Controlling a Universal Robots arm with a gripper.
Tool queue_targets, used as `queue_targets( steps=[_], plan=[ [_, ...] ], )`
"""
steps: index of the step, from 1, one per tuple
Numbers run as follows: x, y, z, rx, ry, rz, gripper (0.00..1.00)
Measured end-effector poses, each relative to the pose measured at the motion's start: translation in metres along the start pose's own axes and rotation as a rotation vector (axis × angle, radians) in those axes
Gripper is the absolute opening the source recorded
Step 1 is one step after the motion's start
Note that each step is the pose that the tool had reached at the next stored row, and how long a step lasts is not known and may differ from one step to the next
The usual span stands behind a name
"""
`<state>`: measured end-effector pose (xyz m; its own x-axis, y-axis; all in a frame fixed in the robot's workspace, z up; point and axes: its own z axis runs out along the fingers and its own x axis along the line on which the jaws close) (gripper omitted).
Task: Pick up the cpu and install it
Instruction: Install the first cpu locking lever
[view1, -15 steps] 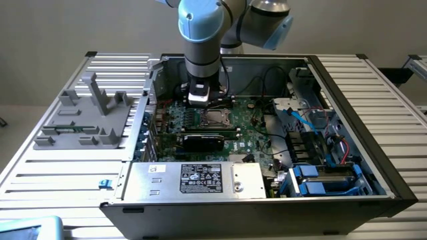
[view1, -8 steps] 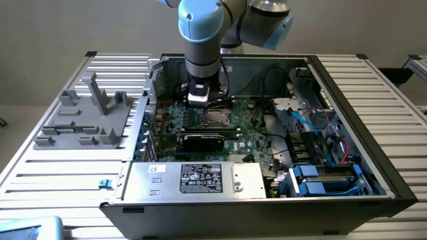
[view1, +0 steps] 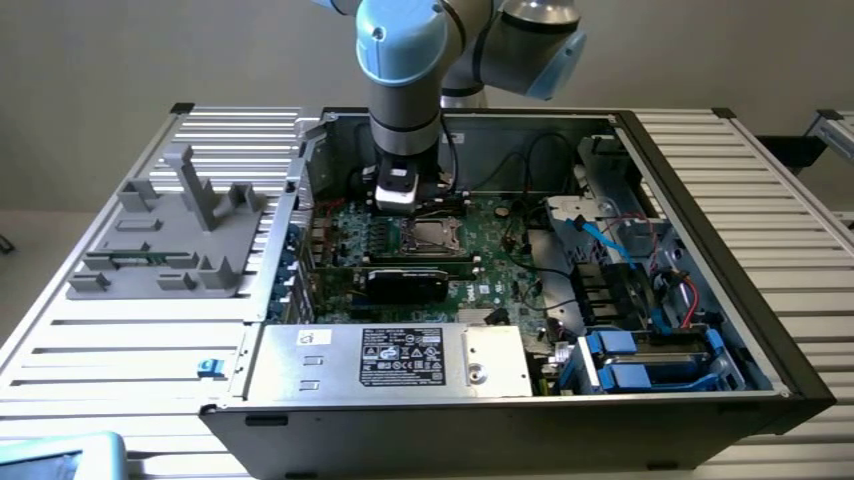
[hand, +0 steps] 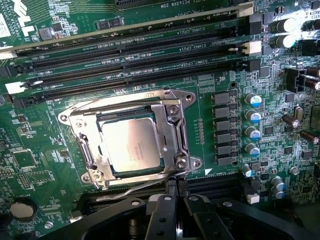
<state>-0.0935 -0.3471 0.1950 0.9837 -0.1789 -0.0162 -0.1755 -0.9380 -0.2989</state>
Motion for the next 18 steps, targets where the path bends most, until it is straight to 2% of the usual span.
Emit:
queue_targets(
  steps=[4, 7, 9, 15, 18],
  plan=[
    [0.0005, -0.0003, -0.0015, -0.0016, 0.0068, 0.006, 0.12],
    [0.0005, -0.0004, -0.0018, -0.0005, 0.0076, 0.012, 0.12],
    [0.0002, -0.0003, -0.0019, 0.0016, 0.0059, 0.018, 0.12],
    [-0.0018, 0.0000, -0.0020, 0.0096, -0.0056, 0.037, 0.12],
    [-0.0021, 0.0000, -0.0019, 0.0110, -0.0068, 0.043, 0.12]
  ],
)
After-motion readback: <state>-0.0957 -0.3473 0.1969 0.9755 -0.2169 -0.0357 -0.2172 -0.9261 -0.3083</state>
